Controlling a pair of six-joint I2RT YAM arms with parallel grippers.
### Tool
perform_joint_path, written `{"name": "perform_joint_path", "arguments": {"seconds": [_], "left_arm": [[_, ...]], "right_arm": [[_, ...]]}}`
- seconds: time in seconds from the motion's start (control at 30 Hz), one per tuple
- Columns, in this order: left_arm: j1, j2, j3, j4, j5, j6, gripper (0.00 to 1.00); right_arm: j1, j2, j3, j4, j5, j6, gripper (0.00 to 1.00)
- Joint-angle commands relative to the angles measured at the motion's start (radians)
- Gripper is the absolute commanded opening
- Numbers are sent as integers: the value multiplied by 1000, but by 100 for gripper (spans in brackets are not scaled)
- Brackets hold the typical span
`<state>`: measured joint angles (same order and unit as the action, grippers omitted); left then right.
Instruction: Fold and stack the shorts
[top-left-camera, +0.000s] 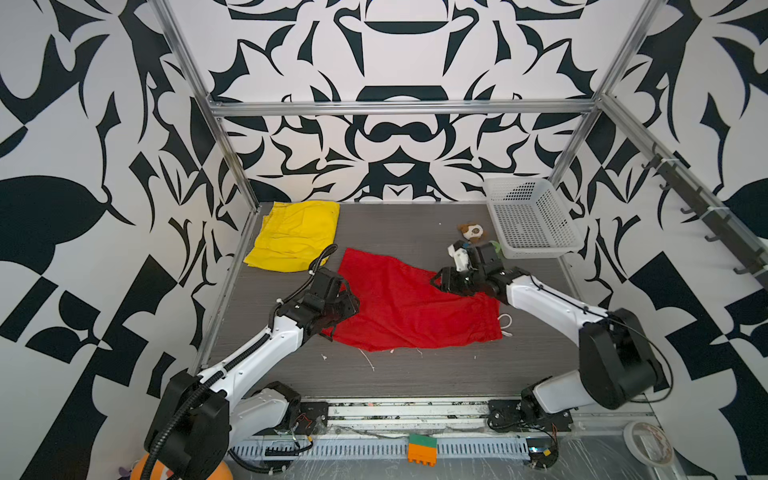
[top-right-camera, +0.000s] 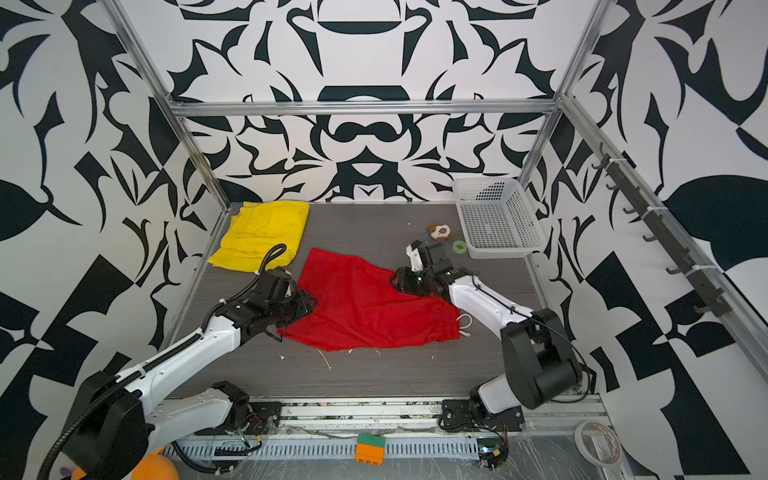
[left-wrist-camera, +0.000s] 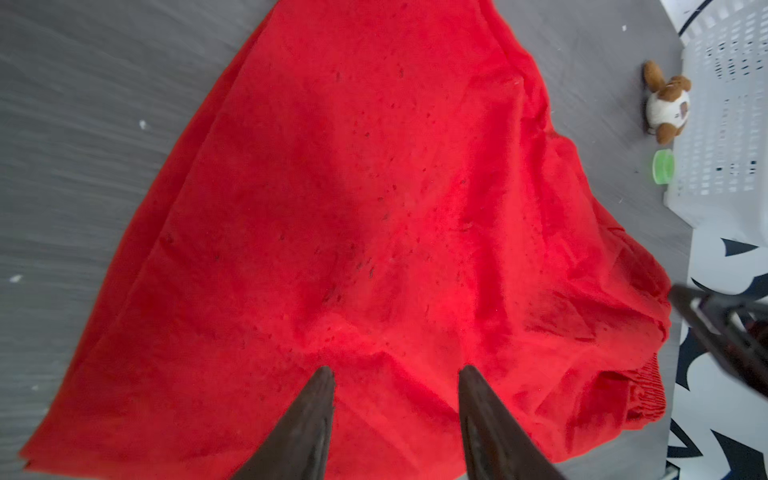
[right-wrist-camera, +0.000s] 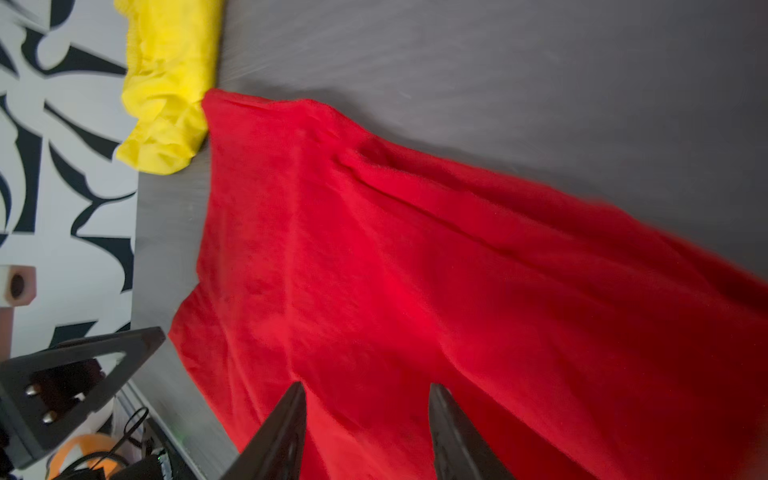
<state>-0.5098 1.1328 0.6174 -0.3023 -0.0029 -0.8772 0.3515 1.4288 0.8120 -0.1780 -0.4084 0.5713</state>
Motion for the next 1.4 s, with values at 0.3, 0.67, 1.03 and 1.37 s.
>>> {"name": "perform_joint_path", "arguments": {"seconds": [0.3,0.67,1.03,1.37], "left_arm": [[25,121,-146,21,-30,-65,53],[124,100,-177,2,-56,3,54],[132,19,86,-150,-76,191,65],[-122,123,282,43,25,603,72]], "right_arm": [[-250,16,-253,68,17,96,52],[-220,94,-194,116,35,145,52],[-111,-163,-97,-16,42,137,53],[-522,-320,-172,-121,-258,29,55]]}}
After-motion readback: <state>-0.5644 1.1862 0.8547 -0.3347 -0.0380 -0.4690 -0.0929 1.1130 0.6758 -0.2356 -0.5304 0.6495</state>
